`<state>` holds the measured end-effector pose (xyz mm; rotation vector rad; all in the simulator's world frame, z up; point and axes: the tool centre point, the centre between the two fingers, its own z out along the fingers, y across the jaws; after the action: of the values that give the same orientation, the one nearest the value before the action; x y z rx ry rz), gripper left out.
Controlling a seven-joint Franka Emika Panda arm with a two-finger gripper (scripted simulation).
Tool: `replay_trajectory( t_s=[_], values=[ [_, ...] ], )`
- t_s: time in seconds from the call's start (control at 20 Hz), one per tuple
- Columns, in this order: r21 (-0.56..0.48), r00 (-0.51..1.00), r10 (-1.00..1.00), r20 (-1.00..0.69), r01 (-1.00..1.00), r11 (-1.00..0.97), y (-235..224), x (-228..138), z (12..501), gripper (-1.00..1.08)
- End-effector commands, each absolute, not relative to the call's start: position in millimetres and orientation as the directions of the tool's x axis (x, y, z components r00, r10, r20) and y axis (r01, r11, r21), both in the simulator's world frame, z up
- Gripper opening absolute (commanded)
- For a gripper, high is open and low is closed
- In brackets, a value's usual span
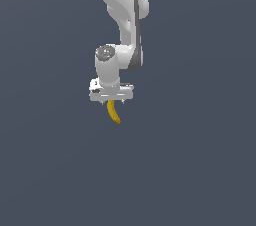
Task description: Pick up the object and move it to a goal position.
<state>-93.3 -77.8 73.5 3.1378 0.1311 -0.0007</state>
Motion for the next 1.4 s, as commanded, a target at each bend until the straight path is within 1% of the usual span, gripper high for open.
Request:
replay_trajectory(
  t_s=[0.0,0.35,0.8,1.1,1.15,1.35],
  values=[
    [0.0,0.996,0.086,0.0,0.086,-0.996,-79.2,-97.2,69.7,1.0],
    [0.0,0.996,0.085,-0.001,0.085,-0.996,-79.3,-97.4,64.9,1.0],
    [0.0,0.996,0.086,0.0,0.086,-0.996,-79.5,-99.0,28.1,1.0],
    [0.0,0.996,0.086,0.0,0.086,-0.996,-79.5,-98.6,18.7,1.0],
    [0.0,0.996,0.086,0.0,0.086,-0.996,-79.5,-98.6,18.7,-1.0],
    [0.0,0.996,0.086,0.0,0.086,-0.996,-79.5,-98.6,18.7,-1.0]
  ],
)
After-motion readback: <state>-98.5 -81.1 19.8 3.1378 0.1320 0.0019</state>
